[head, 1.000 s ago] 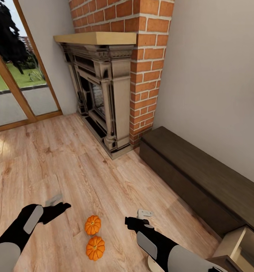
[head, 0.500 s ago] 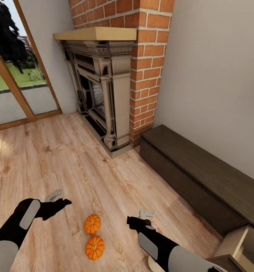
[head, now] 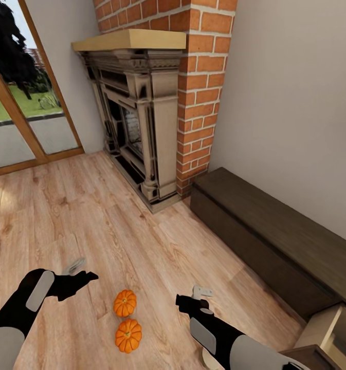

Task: Place each of the two pumpkins and all three candles from the living room inside a cabinet in the living room (use any cabinet), then make sure every cabinet is closed, and position the cauldron so it is next to a table in the living room.

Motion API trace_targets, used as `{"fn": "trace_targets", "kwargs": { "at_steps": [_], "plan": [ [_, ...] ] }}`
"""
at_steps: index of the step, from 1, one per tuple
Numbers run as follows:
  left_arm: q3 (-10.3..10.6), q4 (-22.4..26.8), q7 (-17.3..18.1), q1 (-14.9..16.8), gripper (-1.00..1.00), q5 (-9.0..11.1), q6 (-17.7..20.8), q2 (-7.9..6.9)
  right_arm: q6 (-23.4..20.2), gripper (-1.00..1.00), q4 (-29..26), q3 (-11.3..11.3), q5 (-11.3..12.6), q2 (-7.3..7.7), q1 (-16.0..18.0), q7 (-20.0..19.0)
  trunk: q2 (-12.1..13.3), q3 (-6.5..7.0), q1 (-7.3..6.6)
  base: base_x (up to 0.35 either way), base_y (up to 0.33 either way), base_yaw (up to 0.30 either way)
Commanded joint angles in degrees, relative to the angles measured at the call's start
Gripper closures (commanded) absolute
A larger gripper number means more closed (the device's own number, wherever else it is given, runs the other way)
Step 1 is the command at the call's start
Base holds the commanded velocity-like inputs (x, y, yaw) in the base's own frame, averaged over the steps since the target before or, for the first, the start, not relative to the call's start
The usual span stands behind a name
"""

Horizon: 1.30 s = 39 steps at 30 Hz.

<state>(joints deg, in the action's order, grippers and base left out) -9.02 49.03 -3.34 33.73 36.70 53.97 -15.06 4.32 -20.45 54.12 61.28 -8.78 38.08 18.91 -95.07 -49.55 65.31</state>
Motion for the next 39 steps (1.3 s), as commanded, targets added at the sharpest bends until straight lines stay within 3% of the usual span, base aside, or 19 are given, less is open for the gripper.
{"fn": "trace_targets", "kwargs": {
  "at_steps": [1, 6, 14, 20, 24, 39],
  "plan": [
    [-0.1, 1.0, -0.4, 0.1, -1.0, 0.5, 1.2, 0.0, 0.4, -1.0, 0.0, 0.4, 0.6, 0.01, 0.1, 0.3, -0.4, -0.23, 0.22, 0.0, 0.0, 0.0],
    [0.1, 6.9, -0.6, 0.1, -1.0, 0.6, 2.7, 0.27, 0.4, -1.0, 0.1, 0.4, 0.7, -0.01, 0.1, 0.3, -2.4, -1.13, 1.32, 0.0, 0.0, 0.0],
    [0.3, 6.0, -0.9, 0.0, -1.0, 0.5, 2.8, 0.46, 1.2, -1.0, 1.6, 0.1, 0.9, -0.06, 0.1, 1.1, -5.7, -2.56, 3.08, 0.0, 0.0, 0.0],
    [0.3, 5.7, -0.9, 0.0, -1.0, 0.6, 2.9, 0.18, 1.3, -1.0, 9.5, -3.8, 3.3, -0.15, 0.1, 1.6, -8.1, -3.64, 4.39, 0.0, 0.0, 0.0],
    [0.3, 5.4, -0.9, 0.0, -1.0, 0.6, 2.9, 0.06, 1.2, -1.0, 11.0, -4.8, 3.8, -0.13, 0.1, 1.6, -9.7, -4.36, 5.27, 0.0, 0.0, 0.0],
    [0.4, 5.3, -0.9, 0.0, -1.0, 0.5, 2.9, 0.13, 1.5, -1.0, 11.4, -5.1, 3.8, -0.1, 0.1, 1.2, -15.7, -7.05, 8.57, 0.0, 0.0, 0.0]
  ]
}}
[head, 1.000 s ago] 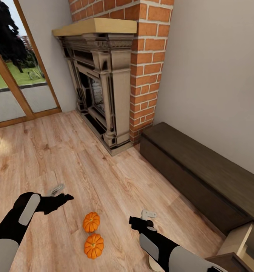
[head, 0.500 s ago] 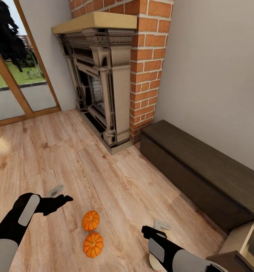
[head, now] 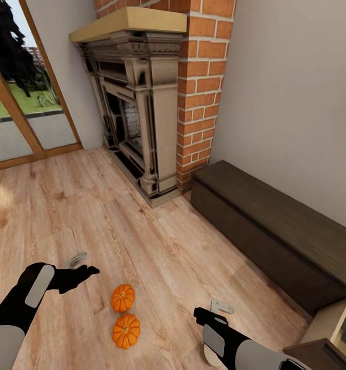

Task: Place each of the two pumpkins and all three candles from the living room inside a cabinet in the living room (use any cabinet), then make sure every cabinet is closed, and position the cauldron so it is next to a table in the living room.

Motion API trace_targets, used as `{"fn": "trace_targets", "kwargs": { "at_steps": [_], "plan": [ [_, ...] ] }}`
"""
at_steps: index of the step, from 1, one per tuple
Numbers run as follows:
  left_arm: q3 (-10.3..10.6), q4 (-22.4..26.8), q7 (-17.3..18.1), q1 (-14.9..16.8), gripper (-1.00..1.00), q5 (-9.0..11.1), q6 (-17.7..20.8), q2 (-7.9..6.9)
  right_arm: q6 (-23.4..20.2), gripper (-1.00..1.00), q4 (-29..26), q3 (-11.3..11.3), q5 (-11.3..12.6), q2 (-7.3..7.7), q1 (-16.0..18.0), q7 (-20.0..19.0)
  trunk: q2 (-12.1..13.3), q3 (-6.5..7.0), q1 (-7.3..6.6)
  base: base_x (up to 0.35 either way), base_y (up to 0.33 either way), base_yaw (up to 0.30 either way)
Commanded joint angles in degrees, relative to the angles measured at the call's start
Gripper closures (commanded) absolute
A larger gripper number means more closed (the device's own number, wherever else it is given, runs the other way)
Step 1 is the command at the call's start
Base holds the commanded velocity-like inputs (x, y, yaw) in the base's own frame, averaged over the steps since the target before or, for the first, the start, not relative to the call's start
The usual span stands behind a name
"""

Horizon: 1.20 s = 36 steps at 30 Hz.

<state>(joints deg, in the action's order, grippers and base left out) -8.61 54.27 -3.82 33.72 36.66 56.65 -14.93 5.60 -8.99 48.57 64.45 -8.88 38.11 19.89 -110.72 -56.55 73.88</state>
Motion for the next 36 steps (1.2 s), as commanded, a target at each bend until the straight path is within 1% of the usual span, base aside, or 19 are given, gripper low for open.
{"fn": "trace_targets", "kwargs": {
  "at_steps": [1, 10, 16, 20, 24, 26, 29, 32, 36],
  "plan": [
    [0.0, 0.0, -0.4, 0.0, -1.0, 0.5, 0.2, 0.05, 0.3, -1.0, 0.0, 0.5, 0.6, 0.0, 0.0, 0.2, -0.4, -0.23, 0.22, 0.0, 0.0, 0.0],
    [0.0, 0.0, -0.4, 0.0, -1.0, 0.4, 0.2, 0.42, 0.3, -1.0, 0.2, -0.2, 0.7, 0.25, 0.0, 0.3, -4.0, -1.84, 2.2, 0.0, 0.0, 0.0],
    [0.1, 0.0, -0.4, 0.0, -1.0, 0.4, 0.2, 0.56, 0.1, -1.0, 0.3, -0.2, 0.4, 0.4, 0.0, 0.0, -6.5, -2.92, 3.51, 0.0, 0.0, 0.0],
    [0.1, 0.0, -0.4, 0.0, -1.0, 0.4, 0.2, 0.66, -0.2, -1.0, 0.2, -0.2, 0.1, 1.84, 0.0, -1.6, -8.1, -3.64, 4.39, 0.0, 0.0, 0.0],
    [0.2, 0.0, -0.4, 0.0, -1.0, 0.4, 0.2, 0.63, -1.3, -1.0, 0.3, -0.2, 0.6, 4.3, 0.0, -6.8, -9.7, -4.36, 5.27, 0.0, 0.0, 0.0],
    [0.2, 0.0, -0.4, 0.0, -1.0, 0.4, 0.2, 0.67, -2.1, -1.0, 0.3, -0.3, 0.8, 4.96, 0.0, -8.1, -10.5, -4.72, 5.71, 0.0, 0.0, 0.0],
    [0.2, 0.0, -0.4, 0.0, -1.0, 0.4, 0.2, 0.69, -2.3, -1.0, 0.6, -0.3, 0.8, 5.21, 0.0, -8.7, -11.7, -5.25, 6.37, 0.0, 0.0, 0.0],
    [0.2, 0.0, -0.4, 0.0, -1.0, 0.4, 0.2, 0.67, -2.1, -1.0, 2.9, -0.3, 0.8, 5.26, 0.0, -8.8, -12.9, -5.79, 7.03, 0.0, 0.0, 0.0],
    [0.2, 0.0, -0.4, 0.0, -1.0, 0.4, 0.2, 0.69, -2.0, -1.0, 4.2, -0.3, 0.8, 5.27, 0.0, -8.9, -14.5, -6.51, 7.91, 0.0, 0.0, 0.0]
  ]
}}
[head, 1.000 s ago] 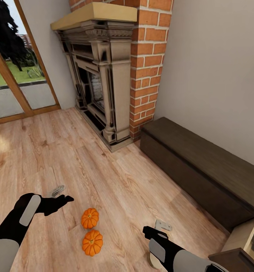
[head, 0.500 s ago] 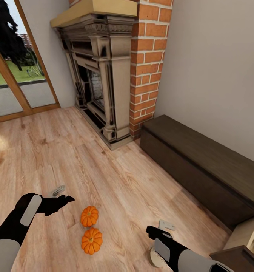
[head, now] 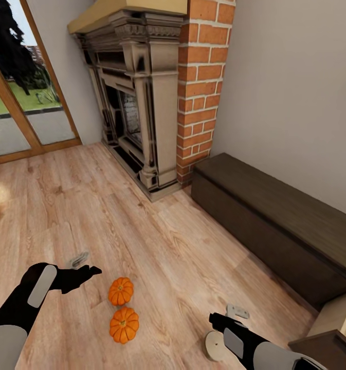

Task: Place each of the two pumpkins and all three candles from the living room inside a cabinet in the living room (use any cabinet), then make sure every cabinet is closed, and position the cauldron so it is next to a table in the living room.

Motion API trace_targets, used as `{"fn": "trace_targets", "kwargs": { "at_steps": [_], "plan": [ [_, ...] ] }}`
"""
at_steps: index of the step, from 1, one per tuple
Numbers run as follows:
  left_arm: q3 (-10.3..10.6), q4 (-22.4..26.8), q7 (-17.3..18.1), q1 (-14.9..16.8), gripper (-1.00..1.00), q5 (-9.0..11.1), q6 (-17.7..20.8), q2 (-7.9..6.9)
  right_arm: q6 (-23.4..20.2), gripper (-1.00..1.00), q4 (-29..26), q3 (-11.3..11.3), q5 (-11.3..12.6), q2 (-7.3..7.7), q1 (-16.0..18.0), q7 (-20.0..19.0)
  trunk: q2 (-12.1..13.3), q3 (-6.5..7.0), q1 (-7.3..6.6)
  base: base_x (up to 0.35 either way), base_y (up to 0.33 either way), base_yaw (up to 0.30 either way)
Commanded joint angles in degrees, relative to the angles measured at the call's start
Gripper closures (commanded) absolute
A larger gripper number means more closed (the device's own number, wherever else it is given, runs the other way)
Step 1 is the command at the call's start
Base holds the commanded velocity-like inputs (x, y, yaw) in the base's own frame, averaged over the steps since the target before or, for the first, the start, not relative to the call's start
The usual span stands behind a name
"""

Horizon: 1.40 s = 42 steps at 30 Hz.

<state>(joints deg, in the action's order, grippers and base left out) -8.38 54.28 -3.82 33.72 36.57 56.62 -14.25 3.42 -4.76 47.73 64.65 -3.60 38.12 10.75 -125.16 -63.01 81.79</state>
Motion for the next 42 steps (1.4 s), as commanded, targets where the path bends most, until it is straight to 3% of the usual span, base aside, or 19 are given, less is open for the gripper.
{"fn": "trace_targets", "kwargs": {
  "at_steps": [1, 42],
  "plan": [
    [-0.1, 0.0, -0.4, 0.0, -1.0, 0.5, 0.2, 0.01, 0.2, -1.0, 0.1, 0.5, 0.6, 0.0, 0.0, 0.2, -0.4, -0.23, 0.22, 0.0, 0.0, 0.0],
    [0.7, 0.0, -0.4, 0.0, -1.0, 0.6, 0.2, 0.07, -1.1, -1.0, 0.3, 1.0, -0.2, -0.42, 0.0, -0.5, -16.9, -7.59, 9.22, 0.0, 0.0, 0.0]
  ]
}}
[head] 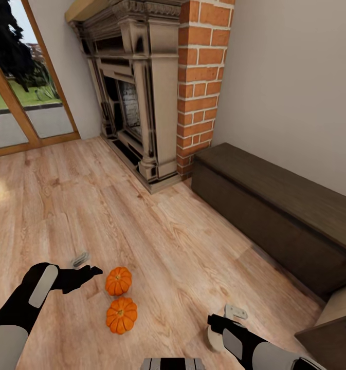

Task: Place each of the two pumpkins and all three candles from the living room inside a cabinet in the living room (use any cabinet), then make sure every cabinet is closed, and position the cauldron so it is next to a table in the living room.

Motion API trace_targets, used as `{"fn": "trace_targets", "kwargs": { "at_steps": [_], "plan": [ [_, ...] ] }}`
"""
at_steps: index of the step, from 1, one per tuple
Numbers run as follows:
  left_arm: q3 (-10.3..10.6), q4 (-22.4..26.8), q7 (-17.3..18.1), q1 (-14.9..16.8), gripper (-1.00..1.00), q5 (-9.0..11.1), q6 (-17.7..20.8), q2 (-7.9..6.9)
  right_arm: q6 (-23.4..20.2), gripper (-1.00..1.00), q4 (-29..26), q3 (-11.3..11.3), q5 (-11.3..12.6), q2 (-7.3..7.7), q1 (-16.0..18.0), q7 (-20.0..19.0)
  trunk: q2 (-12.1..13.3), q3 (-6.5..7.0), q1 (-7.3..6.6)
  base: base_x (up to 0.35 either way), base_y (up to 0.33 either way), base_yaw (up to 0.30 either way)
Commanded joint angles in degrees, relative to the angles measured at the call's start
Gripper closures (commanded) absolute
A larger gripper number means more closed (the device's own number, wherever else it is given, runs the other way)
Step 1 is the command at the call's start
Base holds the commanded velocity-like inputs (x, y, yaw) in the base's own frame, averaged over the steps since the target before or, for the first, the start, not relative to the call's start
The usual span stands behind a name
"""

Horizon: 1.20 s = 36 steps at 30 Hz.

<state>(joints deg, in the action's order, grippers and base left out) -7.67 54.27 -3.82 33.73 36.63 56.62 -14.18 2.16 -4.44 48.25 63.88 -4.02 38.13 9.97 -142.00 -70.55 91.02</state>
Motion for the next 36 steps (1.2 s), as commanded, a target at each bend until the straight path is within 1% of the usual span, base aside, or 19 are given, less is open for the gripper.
{"fn": "trace_targets", "kwargs": {
  "at_steps": [1, 3, 16, 23, 30, 36],
  "plan": [
    [0.0, 0.0, -0.4, 0.0, -1.0, 0.5, 0.2, 0.01, -0.1, -1.0, 0.0, 0.5, 0.6, -0.01, 0.0, 0.2, -0.4, -0.23, 0.21, 0.0, 0.0, 0.0],
    [0.1, 0.0, -0.4, 0.0, -1.0, 0.6, 0.2, -0.01, -0.5, -1.0, -0.1, 0.6, 0.6, -0.02, 0.0, 0.2, -1.2, -0.59, 0.65, 0.0, 0.0, 0.0],
    [0.2, 0.0, -0.4, 0.0, -1.0, 0.6, 0.2, 0.02, -0.8, -1.0, 0.0, 0.6, 0.5, -0.03, 0.0, 0.2, -1.4, -3.47, 0.99, 0.0, 0.0, 0.0],
    [0.2, 0.0, -0.4, 0.0, -1.0, 0.6, 0.2, 0.01, -0.8, -1.0, 0.0, 0.7, 0.5, -0.03, 0.0, 0.2, -1.4, -3.47, 0.99, 0.0, 0.0, 0.0],
    [0.2, 0.0, -0.4, 0.0, -1.0, 0.6, 0.2, -0.02, -0.8, -1.0, -0.3, 0.8, 0.4, -0.03, 0.0, 0.1, -1.5, -5.02, 1.17, 0.0, 0.0, 0.0],
    [0.1, 0.0, -0.4, 0.0, -1.0, 0.6, 0.2, -0.06, -0.8, -1.0, -0.4, 1.0, 0.2, -0.03, 0.0, 0.1, -1.5, -5.02, 1.17, 0.0, 0.0, 0.0]
  ]
}}
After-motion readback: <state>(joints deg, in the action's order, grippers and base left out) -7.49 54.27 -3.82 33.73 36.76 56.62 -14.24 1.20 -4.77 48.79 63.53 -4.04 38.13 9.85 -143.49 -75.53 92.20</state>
